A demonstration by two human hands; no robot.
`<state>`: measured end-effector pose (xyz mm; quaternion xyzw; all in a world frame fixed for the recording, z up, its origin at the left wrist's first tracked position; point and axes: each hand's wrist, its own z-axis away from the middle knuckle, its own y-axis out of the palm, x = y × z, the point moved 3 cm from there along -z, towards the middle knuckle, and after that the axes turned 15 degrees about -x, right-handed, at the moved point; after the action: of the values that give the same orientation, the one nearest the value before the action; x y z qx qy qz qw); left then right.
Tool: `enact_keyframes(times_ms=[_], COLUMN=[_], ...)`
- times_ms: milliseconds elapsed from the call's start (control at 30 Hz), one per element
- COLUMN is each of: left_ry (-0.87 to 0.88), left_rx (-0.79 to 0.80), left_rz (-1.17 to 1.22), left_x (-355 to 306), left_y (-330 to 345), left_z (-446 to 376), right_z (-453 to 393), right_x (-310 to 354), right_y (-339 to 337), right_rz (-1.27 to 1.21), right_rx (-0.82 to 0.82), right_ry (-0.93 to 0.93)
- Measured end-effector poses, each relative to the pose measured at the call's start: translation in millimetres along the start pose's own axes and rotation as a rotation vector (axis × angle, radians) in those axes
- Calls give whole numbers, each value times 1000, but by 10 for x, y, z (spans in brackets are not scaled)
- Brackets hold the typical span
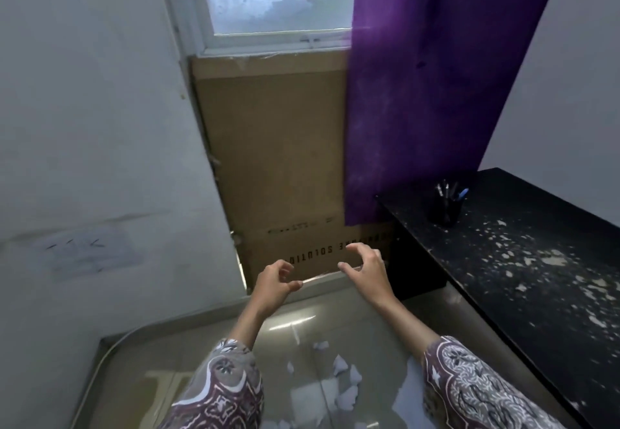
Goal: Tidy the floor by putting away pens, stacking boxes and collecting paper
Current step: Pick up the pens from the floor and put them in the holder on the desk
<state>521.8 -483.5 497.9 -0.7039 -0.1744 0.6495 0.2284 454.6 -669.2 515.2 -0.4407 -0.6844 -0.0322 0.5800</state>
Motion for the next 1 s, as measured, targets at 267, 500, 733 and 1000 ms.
enact_keyframes(times_ms=[267,500,733,1000], left_ry=[-175,-356,-511,-615], left_rx=[-153,-274,-356,-359], left_rz=[43,60,78,28], left_x=[663,1278,1732,2414], left_y=[-804,-1204,-1353,-1308], left_z=[506,1373,2283,3128], right_z=[642,1289,2085,3097], right_x=[220,347,361,79], right_y=[580,854,1020,1338], right_rz=[5,25,30,65], right_rx=[264,462,659,850], right_ry=[-85,-184,-215,-151])
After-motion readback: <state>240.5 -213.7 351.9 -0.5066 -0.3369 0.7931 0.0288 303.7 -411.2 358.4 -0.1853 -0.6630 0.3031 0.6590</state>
